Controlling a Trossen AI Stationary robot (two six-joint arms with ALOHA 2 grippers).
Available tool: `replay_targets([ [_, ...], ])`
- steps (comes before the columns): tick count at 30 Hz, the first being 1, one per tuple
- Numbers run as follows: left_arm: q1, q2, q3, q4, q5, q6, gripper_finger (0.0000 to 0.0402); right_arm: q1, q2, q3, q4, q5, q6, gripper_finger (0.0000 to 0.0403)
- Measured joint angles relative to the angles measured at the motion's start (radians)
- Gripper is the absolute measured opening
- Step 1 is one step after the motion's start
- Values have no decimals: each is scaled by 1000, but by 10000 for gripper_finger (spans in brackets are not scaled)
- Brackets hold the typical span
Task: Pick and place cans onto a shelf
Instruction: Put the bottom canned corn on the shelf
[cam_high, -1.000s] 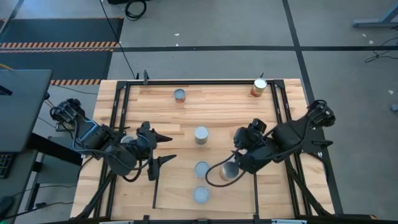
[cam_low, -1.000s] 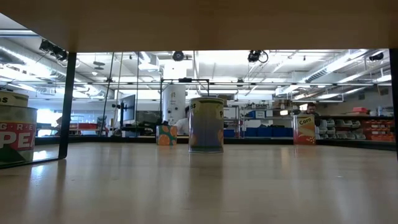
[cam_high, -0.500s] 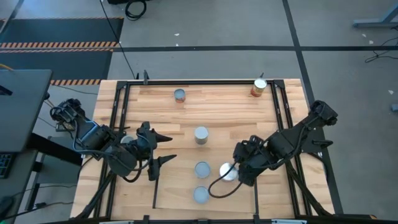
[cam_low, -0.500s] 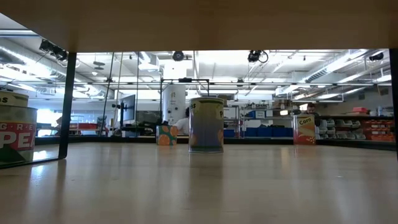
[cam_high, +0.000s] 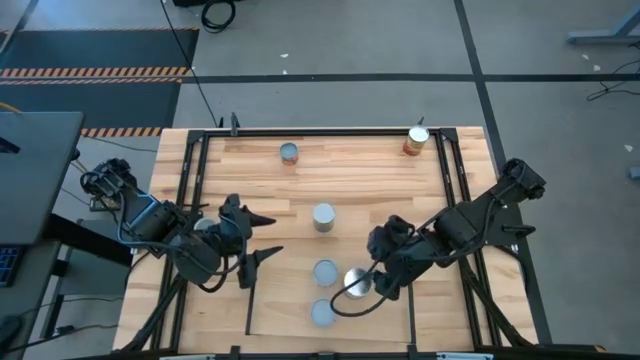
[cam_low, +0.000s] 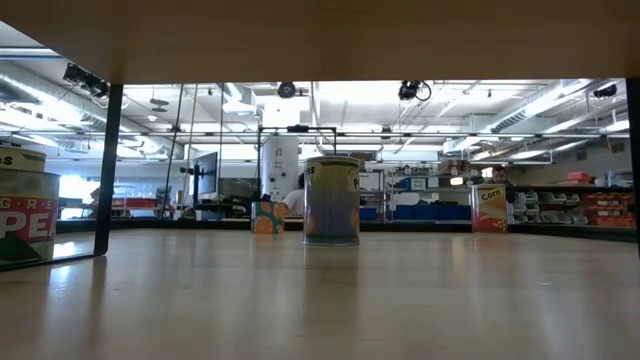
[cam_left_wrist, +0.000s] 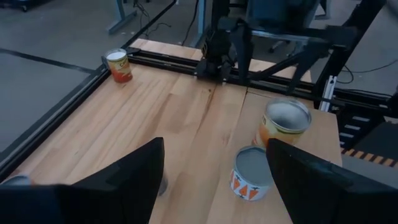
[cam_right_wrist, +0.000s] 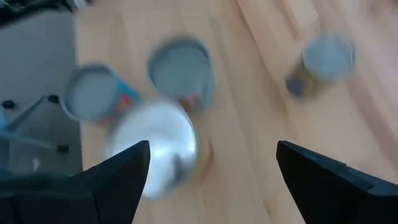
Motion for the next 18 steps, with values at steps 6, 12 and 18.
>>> replay_targets([
  [6,1,0,0,-5,-10,-5,286,-9,77,0,46,4,-160,357],
  [12,1,0,0,-5,-11,-7,286,-14,87,4,37,3,-182,357],
  [18,1,-1,0,-5,-18,-22,286,-21,65,2,-13,6,-186,357],
])
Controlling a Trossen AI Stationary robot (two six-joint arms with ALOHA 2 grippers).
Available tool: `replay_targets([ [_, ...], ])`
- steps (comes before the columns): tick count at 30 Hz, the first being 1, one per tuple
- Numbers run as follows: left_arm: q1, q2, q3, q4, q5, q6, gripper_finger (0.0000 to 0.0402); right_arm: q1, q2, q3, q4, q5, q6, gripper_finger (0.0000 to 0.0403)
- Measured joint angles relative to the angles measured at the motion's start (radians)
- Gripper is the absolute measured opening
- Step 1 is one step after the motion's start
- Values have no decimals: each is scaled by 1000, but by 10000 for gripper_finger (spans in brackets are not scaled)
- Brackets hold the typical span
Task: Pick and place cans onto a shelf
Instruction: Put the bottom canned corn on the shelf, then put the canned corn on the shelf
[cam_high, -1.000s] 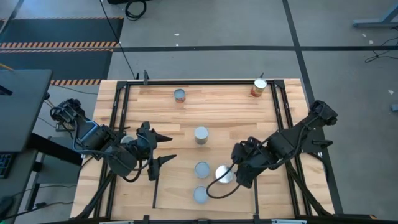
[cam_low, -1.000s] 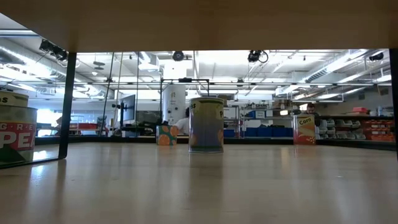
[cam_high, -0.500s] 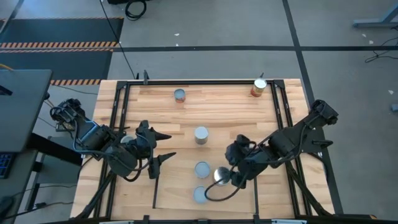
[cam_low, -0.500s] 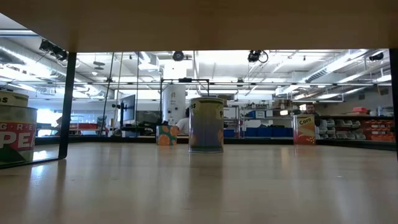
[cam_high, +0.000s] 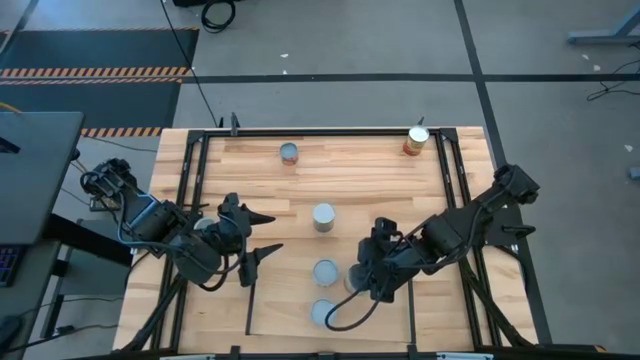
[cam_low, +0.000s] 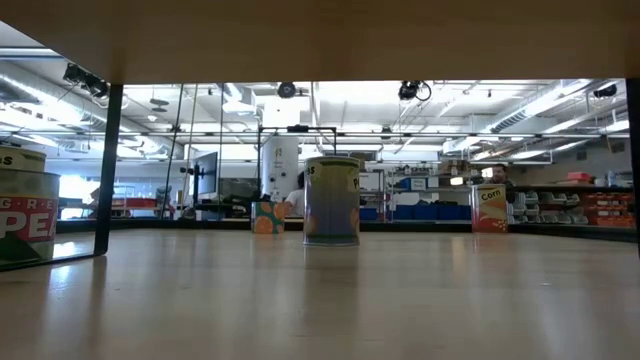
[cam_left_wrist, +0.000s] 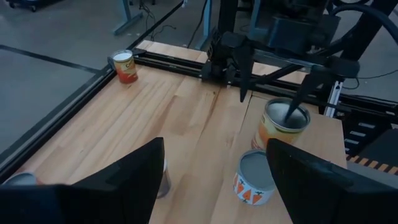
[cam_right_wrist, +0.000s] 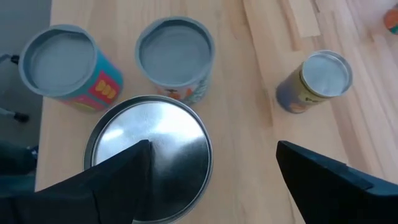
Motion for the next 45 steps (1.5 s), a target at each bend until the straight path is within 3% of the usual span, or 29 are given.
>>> replay_targets([
  [9,0,0,0,0,0,-3,286,-4,-6,-1,20,11,-5,357],
  [17,21,0,0,15,-23,-4,286,-11,-43,85,16,32,-48,357],
  [23,65,0,0,15,-23,-2,286,-53,-159,86,-95,185,-1,357],
  [27,99,0,0,14,-22,17,286,-131,-295,-22,-170,274,73,355],
  [32,164,5,0,18,-23,16,286,-303,-502,-271,-173,354,204,357],
  [38,259,5,0,76,-50,26,286,-628,-675,-567,-114,426,224,382],
  [45,409,5,0,182,-44,31,286,-1089,-686,-758,252,258,-5,397],
])
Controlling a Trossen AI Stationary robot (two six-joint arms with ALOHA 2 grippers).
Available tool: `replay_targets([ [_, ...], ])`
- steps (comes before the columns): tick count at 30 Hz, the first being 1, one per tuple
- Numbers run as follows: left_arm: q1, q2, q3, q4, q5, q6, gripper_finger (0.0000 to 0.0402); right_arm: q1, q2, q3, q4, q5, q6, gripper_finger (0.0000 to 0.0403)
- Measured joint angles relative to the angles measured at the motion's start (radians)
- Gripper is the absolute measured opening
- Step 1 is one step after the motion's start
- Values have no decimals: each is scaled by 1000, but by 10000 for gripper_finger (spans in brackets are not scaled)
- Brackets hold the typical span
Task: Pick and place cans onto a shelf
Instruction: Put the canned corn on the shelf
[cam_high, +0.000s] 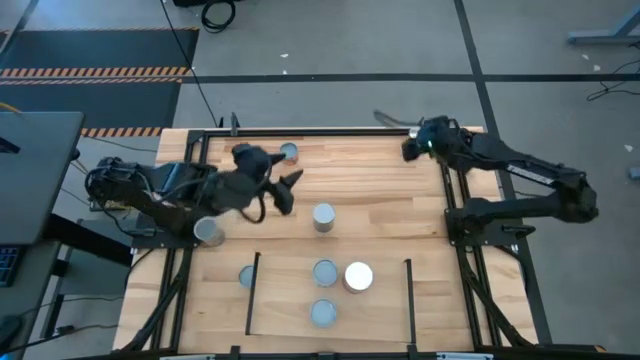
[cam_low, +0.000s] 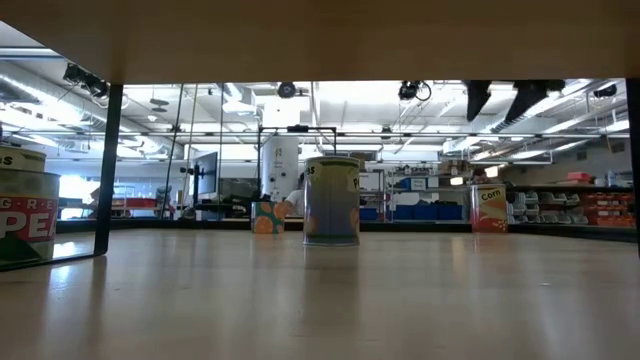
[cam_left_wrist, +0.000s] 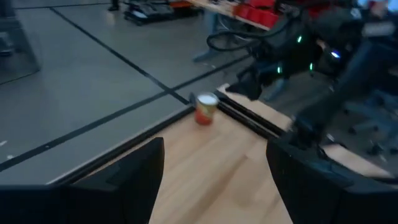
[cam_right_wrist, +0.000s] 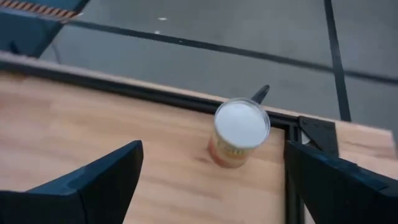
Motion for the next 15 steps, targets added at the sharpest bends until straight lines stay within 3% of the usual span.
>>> replay_targets([
  [7,116,0,0,9,52,-10,286,-272,158,-45,166,-139,-54,399],
  [15,252,0,0,-15,55,131,286,-392,352,-45,240,-260,-38,400],
])
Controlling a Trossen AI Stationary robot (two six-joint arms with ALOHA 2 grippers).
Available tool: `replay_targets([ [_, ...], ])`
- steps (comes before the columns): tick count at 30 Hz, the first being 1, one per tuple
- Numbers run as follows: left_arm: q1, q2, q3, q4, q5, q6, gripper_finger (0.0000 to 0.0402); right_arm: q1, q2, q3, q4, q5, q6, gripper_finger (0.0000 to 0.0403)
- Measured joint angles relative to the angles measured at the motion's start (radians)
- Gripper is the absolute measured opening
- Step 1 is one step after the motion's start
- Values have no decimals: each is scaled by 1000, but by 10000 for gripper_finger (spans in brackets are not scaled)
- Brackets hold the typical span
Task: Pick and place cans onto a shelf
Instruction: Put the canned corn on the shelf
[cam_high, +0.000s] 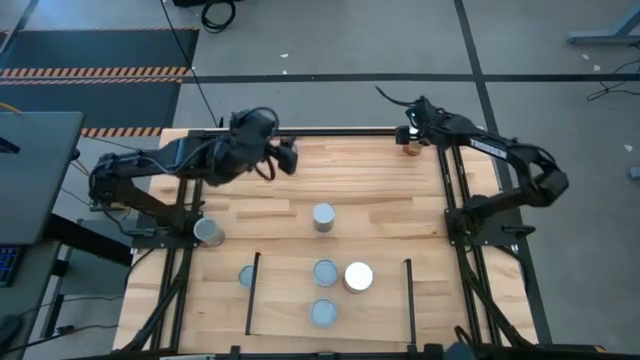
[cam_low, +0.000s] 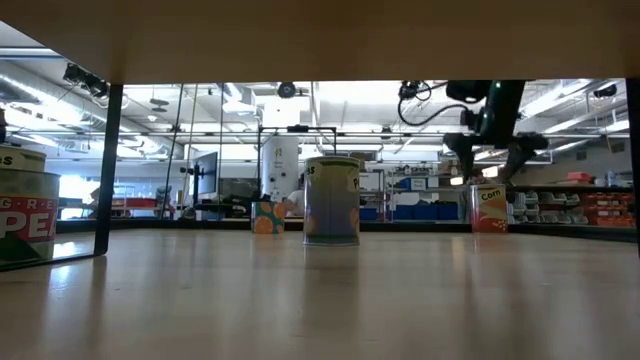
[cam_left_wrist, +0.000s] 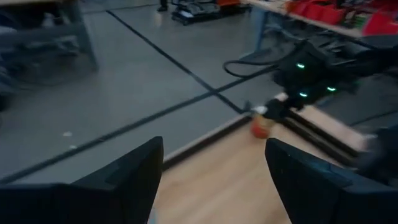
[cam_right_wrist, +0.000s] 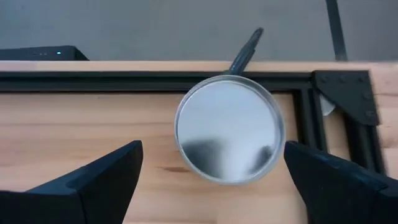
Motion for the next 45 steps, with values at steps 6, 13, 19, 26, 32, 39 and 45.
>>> replay_targets([
  [6,83,0,0,0,2,133,286,-40,58,4,-9,5,33,400],
  [13,123,0,0,-1,1,261,286,-52,139,14,60,20,79,399],
  [19,122,0,0,1,19,307,286,-63,213,14,164,-18,106,394],
  [26,124,0,0,0,24,309,286,-37,218,14,157,14,75,323],
  [32,110,0,0,0,27,307,286,6,99,17,116,27,51,305],
  [39,82,0,0,3,28,307,286,177,-84,155,-181,134,89,308],
  [45,27,0,0,-7,44,287,286,414,-171,331,-356,223,202,310],
])
